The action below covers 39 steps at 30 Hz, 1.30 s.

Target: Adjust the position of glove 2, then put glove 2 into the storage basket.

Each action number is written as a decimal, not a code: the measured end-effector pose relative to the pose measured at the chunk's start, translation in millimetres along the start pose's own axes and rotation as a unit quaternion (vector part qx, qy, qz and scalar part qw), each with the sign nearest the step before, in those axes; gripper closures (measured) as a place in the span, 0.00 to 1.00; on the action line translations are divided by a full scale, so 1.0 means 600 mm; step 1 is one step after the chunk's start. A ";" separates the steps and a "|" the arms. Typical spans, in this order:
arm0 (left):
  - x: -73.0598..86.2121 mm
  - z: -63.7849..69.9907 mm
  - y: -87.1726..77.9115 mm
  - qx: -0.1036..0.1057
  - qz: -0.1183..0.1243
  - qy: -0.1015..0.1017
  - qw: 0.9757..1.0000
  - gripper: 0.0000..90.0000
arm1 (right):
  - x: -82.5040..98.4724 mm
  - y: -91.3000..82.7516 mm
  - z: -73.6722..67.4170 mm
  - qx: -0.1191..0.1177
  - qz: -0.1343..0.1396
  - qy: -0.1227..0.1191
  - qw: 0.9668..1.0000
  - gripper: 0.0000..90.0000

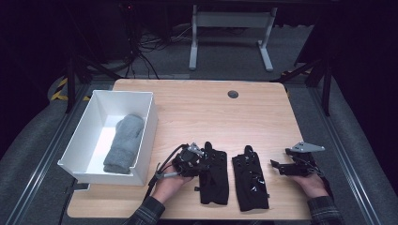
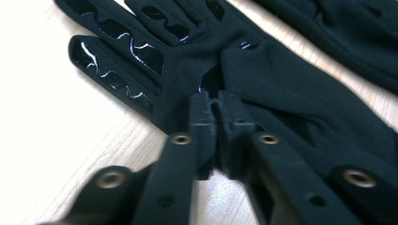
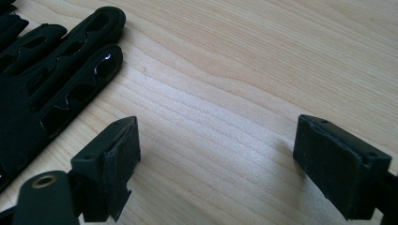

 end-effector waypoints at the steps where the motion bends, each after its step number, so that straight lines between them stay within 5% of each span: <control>1: 0.000 -0.002 -0.003 -0.005 0.004 -0.003 1.000 0.85 | 0.000 0.000 0.000 0.000 0.000 0.000 1.000 0.18; 6: 0.013 -0.016 -0.010 -0.025 0.011 -0.025 0.999 0.70 | 0.000 0.000 0.000 -0.001 0.000 -0.001 1.000 0.18; 13: 0.008 -0.018 0.002 -0.023 0.020 -0.043 0.999 0.64 | 0.000 0.000 0.000 -0.001 0.000 -0.001 1.000 0.18; 17: 0.009 -0.016 0.007 -0.043 0.014 -0.025 0.999 0.64 | 0.000 0.000 0.000 -0.001 0.001 -0.001 1.000 0.18; 19: 0.008 -0.017 0.008 -0.065 0.014 -0.017 0.998 0.71 | 0.000 0.000 -0.001 -0.001 0.000 -0.002 1.000 0.18; 23: 0.008 -0.013 0.010 -0.073 0.009 -0.017 0.997 0.83 | -0.001 -0.002 -0.004 -0.003 0.002 -0.015 1.000 0.22; 26: 0.005 -0.013 0.012 -0.073 0.012 -0.020 0.997 0.92 | -0.006 -0.010 -0.011 -0.006 0.004 -0.033 0.999 0.36; 30: 0.003 -0.013 0.012 -0.067 0.012 -0.017 0.998 0.97 | -0.019 -0.024 -0.035 -0.039 0.020 -0.046 0.998 0.51; 37: -0.001 -0.018 0.003 -0.034 0.025 -0.037 0.998 0.97 | -0.020 -0.040 -0.115 -0.131 0.010 -0.088 0.987 0.97; 39: -0.004 -0.019 0.000 -0.027 0.031 -0.044 0.998 0.97 | -0.017 -0.041 -0.135 -0.154 0.002 -0.100 0.983 1.00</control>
Point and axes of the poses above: each handheld gripper's, and its own axes: y roughly forward along the jaws, x roughly out of its underside, z roughly to its right, the point moved 10 cm from there along y, roughly forward along the jaws
